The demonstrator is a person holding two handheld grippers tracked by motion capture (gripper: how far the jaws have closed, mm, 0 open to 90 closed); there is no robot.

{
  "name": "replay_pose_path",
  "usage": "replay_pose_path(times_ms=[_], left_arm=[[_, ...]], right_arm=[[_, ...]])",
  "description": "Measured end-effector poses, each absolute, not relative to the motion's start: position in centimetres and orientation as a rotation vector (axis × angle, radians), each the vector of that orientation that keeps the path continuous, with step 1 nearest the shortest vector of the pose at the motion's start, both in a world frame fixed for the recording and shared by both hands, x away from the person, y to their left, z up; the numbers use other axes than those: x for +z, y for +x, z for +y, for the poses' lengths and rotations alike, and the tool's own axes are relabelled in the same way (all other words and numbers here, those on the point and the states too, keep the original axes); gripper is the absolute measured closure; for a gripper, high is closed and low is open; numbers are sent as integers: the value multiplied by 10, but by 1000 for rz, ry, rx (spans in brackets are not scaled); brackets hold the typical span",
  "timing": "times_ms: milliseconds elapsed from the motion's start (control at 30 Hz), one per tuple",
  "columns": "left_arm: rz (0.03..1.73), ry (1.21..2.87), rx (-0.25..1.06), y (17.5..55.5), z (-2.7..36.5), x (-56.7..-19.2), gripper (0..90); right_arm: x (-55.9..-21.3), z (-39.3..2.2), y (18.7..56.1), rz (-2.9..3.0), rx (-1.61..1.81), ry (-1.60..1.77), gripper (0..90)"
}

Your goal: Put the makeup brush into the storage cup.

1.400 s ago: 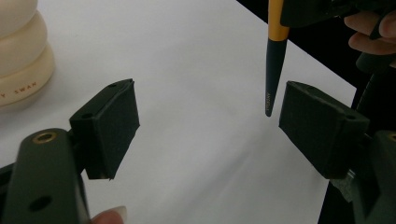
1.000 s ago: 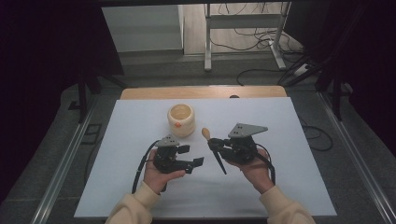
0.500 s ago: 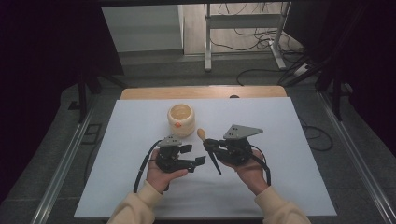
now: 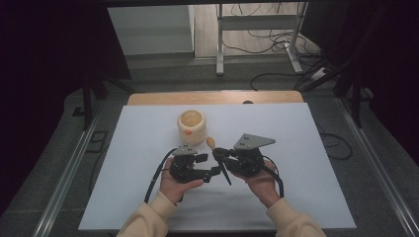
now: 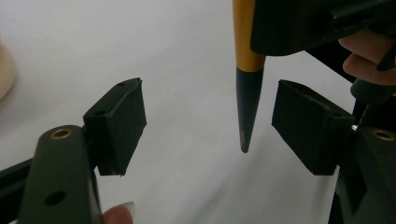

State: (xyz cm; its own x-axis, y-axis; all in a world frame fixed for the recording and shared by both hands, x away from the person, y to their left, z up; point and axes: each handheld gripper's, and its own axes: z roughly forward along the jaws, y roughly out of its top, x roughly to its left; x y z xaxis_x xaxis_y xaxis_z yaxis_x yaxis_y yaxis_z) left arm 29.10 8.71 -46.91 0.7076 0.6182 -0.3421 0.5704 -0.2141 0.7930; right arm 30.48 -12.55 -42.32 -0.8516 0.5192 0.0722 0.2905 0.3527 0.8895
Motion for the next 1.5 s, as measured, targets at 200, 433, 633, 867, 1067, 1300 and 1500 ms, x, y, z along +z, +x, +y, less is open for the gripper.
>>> replay_pose_path(times_ms=[200,433,633,867,1067,1300,1500], left_arm=[[920,1890,60,292,84,-470,333],[901,1897,71,290,79,-470,542],[882,1891,56,290,77,-469,740],[887,1890,23,291,80,-469,780],[911,1873,21,293,86,-468,781],[924,1851,27,294,92,-466,781],[931,1843,41,294,97,-464,781]], right_arm=[[-426,-122,303,2400,1503,722,781],[-427,-121,302,2402,1498,720,781],[-428,-119,300,2399,1503,707,781],[-429,-120,301,2403,1516,706,776],[-427,-122,301,2384,1563,699,629],[-424,-132,303,2310,1620,783,486],[-423,-145,302,2268,1639,804,436]])
